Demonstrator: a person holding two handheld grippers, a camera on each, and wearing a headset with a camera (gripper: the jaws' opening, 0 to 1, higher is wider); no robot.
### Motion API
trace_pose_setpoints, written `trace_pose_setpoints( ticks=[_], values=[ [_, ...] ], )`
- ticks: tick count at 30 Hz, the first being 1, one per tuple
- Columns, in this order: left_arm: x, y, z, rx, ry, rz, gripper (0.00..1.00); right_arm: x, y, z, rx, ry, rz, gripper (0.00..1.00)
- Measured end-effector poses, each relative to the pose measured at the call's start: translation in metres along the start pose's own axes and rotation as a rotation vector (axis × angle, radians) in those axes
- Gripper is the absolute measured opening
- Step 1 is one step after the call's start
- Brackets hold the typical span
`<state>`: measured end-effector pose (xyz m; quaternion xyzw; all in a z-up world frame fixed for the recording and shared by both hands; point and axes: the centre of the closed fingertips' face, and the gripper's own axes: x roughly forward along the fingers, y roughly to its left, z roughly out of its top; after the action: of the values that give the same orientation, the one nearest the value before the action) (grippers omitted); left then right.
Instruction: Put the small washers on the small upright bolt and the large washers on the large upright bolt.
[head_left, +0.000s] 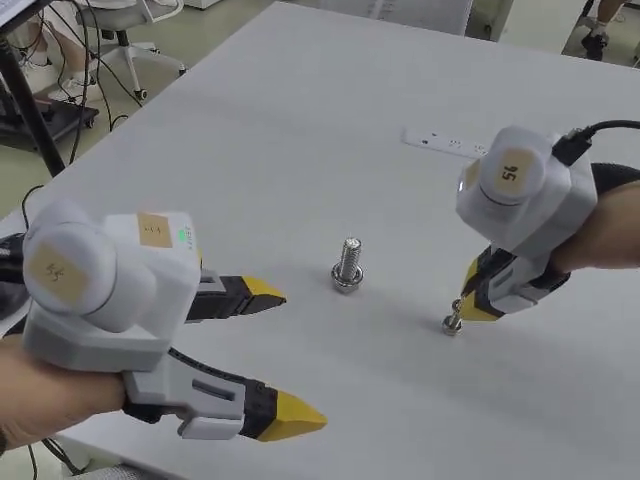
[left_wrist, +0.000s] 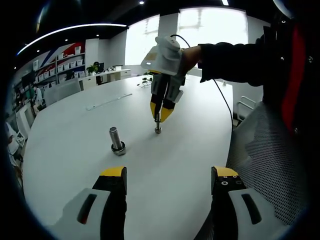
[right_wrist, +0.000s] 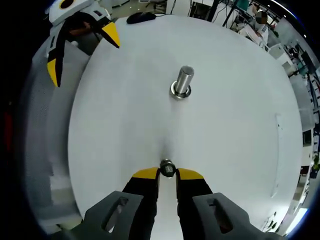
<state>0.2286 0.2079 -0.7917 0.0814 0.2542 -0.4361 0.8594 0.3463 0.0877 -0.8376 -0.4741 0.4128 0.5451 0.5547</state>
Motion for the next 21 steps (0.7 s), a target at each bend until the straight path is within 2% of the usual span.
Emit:
trace_pose_setpoints(
  ticks=[11,21],
  values=[
    [0.0,0.001,-0.001,-0.004,0.006,0.003,0.68,0.018,0.0,-0.005,0.012,0.008,0.013,0.14],
    [0.0,0.001,-0.002,-0.007,0.008,0.005,0.68,0.021,0.003,-0.005,0.018,0.008,0.018,0.14]
  ],
)
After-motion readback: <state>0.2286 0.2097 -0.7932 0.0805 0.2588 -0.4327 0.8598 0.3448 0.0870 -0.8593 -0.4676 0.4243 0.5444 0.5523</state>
